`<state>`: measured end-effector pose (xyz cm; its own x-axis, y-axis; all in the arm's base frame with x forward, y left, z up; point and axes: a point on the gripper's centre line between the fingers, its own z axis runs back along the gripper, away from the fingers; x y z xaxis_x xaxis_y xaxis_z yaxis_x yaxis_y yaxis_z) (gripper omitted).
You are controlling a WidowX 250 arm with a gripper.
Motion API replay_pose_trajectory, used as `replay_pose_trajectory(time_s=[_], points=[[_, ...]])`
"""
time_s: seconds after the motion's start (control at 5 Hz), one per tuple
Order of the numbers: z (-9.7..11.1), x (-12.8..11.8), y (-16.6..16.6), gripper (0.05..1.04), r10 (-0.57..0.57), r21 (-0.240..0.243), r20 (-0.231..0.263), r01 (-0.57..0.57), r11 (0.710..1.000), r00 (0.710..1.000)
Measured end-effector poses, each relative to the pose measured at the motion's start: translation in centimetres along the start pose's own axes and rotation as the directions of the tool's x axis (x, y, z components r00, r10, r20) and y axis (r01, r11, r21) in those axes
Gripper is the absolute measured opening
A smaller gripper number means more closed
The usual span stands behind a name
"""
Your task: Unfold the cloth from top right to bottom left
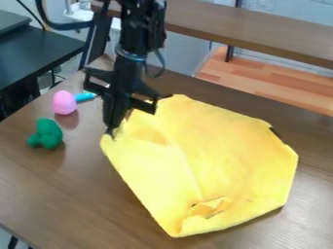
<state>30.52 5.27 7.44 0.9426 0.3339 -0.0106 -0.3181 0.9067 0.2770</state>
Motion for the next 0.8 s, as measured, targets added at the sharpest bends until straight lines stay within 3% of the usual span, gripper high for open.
replay_pose_trajectory(time_s=[0.2,0.4,0.6,0.8], points=[[0.2,-0.1,0.5,0.213,0.002,0.084,0.016,-0.003,0.996,1.000],[0.8,-0.3,0.6,0.467,0.009,0.203,0.056,-0.020,0.979,0.998],[1.5,-0.4,0.5,0.770,0.000,0.268,0.077,-0.020,0.963,0.997],[2.9,0.7,-2.5,0.991,-0.136,0.200,0.170,0.101,0.974,0.976]])
